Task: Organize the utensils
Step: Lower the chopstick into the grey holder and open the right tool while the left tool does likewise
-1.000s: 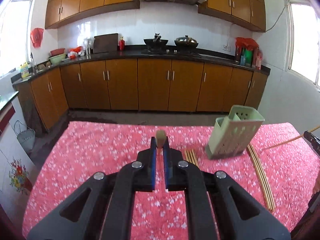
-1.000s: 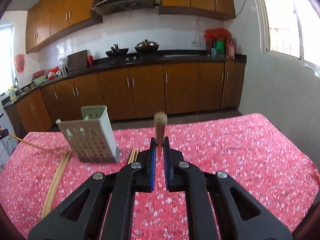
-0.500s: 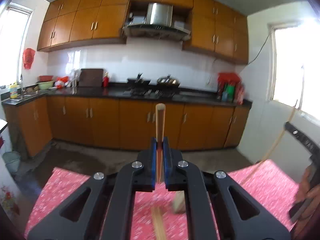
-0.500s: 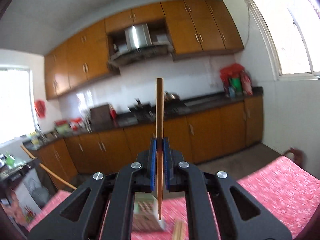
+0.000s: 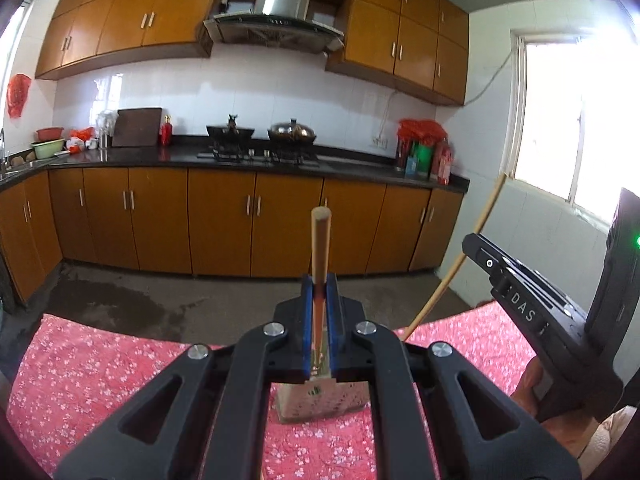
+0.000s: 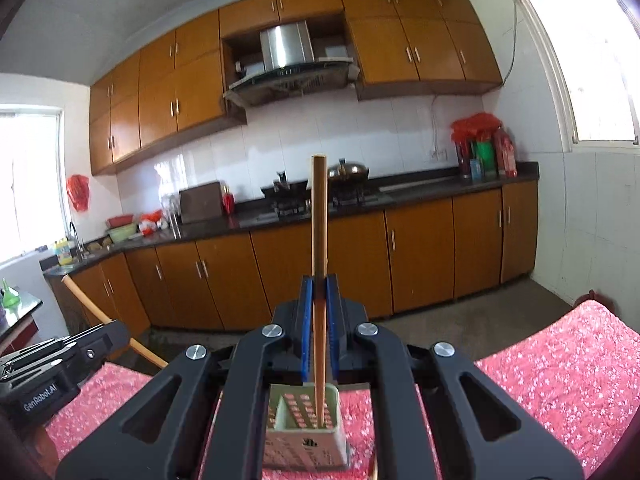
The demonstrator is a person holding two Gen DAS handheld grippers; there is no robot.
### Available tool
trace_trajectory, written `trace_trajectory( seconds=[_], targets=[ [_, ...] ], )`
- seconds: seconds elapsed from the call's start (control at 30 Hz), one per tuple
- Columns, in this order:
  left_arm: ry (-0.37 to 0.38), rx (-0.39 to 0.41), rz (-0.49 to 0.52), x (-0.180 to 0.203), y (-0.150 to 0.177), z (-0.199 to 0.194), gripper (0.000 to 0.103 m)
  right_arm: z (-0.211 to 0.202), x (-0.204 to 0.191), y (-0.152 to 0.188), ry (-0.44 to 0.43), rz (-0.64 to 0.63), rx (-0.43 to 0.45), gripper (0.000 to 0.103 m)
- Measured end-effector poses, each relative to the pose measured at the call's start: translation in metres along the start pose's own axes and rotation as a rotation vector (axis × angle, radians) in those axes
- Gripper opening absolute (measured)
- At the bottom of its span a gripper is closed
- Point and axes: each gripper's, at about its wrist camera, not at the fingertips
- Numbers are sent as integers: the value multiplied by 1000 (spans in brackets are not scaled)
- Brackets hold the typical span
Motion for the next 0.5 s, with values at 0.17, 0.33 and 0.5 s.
trace_trajectory(
  seconds=[0.17,0.33,0.5],
  targets=[
    [-5,-27,2,-2,10,6,8,2,0,7,9,-20,-40,13],
    [-19,-10,-8,-11,12,-14,18,-12,7,1,29,-22,-20,42],
    [-32,45,-47,-26,12,-52,36,-44,30,-4,68,-3,-9,45]
  ],
)
Point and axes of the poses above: each gripper's, at about its wrist camera, not at the fingertips, and z roughly the way its jaws point, x to its right, y to its underside, and after that the axes turned 3 degrees about y, right-handed
